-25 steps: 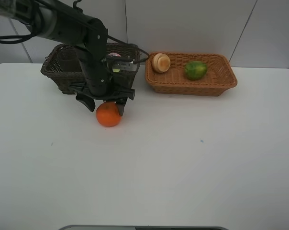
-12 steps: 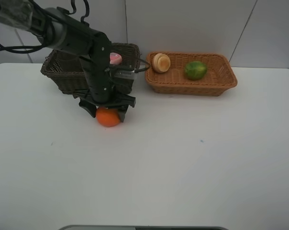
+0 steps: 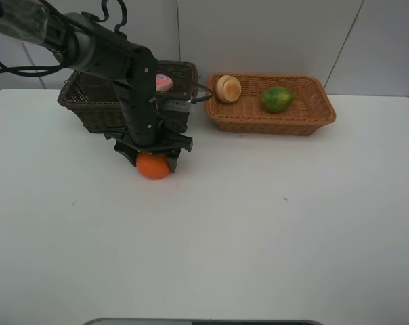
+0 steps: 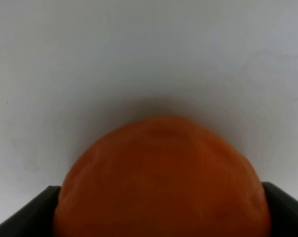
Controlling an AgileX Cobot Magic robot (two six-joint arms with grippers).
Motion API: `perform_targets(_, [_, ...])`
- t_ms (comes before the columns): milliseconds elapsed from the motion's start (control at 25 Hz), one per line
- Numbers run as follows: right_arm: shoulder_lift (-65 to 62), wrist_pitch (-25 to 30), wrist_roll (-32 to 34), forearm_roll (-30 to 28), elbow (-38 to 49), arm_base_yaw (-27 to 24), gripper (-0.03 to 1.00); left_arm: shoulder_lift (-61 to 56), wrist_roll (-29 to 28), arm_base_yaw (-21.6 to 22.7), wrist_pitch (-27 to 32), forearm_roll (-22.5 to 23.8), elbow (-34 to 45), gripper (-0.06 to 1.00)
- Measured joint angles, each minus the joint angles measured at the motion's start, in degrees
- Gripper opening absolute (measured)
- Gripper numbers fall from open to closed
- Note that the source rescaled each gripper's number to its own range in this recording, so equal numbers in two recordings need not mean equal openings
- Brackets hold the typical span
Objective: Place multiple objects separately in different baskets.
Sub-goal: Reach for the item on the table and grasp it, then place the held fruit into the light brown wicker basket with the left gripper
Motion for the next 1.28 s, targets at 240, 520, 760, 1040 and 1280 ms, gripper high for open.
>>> perform_targets(240, [0.0,0.0,0.0,0.0,0.0,0.0,0.75,0.0,0.0,0.0,-0.05,0.0,0.0,0.92])
perform_targets(520, [0.0,0.0,0.0,0.0,0.0,0.0,0.75,0.0,0.0,0.0,-0.05,0.0,0.0,0.92])
perform_targets(760, [0.0,0.0,0.0,0.0,0.0,0.0,0.75,0.0,0.0,0.0,-0.05,0.0,0.0,0.92])
perform_targets(1040, [0.0,0.0,0.0,0.0,0.0,0.0,0.75,0.0,0.0,0.0,-0.05,0.0,0.0,0.92])
perform_targets(1280, [0.0,0.0,0.0,0.0,0.0,0.0,0.75,-3.69,0.0,0.0,0.66,0.0,0.0,0.92])
